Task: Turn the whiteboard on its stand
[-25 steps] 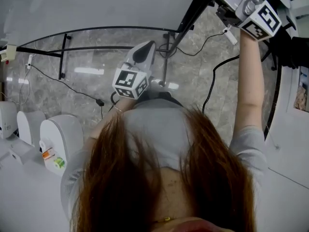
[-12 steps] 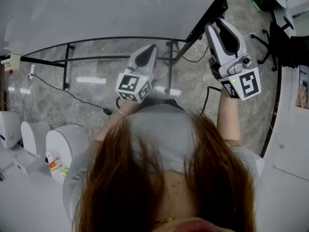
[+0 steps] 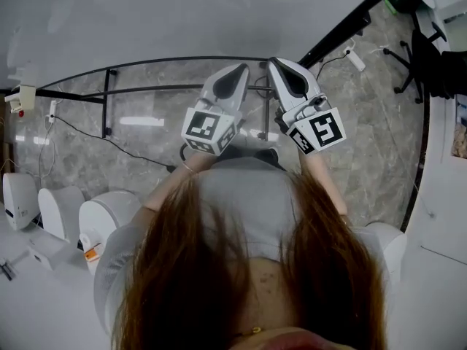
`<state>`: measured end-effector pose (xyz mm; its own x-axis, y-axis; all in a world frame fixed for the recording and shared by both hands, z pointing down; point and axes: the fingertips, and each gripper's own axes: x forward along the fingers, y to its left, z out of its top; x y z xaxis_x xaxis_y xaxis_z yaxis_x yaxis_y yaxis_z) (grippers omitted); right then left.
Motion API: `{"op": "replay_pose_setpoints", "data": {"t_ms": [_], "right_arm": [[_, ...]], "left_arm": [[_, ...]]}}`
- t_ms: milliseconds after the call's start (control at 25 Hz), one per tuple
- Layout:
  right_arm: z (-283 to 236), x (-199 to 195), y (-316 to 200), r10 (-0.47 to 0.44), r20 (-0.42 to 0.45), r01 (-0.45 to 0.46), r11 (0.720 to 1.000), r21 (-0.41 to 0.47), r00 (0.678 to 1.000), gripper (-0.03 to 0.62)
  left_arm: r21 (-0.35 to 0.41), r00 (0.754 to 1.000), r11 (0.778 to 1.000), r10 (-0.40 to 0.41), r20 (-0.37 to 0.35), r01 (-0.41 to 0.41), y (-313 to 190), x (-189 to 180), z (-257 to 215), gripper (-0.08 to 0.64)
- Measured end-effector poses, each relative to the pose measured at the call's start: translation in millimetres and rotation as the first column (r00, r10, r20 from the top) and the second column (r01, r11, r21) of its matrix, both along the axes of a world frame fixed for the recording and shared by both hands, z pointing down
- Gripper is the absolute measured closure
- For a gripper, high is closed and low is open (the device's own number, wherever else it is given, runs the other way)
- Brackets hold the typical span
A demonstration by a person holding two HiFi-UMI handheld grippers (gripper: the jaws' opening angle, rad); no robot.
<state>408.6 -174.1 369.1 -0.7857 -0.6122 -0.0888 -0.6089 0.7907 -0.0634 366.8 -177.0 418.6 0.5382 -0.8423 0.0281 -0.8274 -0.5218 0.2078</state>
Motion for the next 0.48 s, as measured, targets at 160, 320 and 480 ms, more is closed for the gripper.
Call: {"op": "replay_pose_setpoints", "data": {"t_ms": [160, 320, 480], "right_arm": [[11, -27, 8, 0.024, 0.008, -0.024, 0.999, -0.035, 1.0, 0.598], [26, -40, 19, 0.089, 0.009, -0.088, 0.994, -0.071, 0.996, 0.598], [32, -39, 32, 0.139, 0.001, -0.138, 0.987, -0.079, 0.99, 0.598]], "left_arm": [[-0.024, 1.0, 0.999, 0.029, -0.003, -0.029, 6, -22, 10, 0.557], [-0.052, 0.997, 0.995, 0.08, -0.01, -0.08, 15, -36, 24, 0.558], [-0.067, 0.994, 0.992, 0.108, -0.016, -0.109, 24, -40, 32, 0.558]]}}
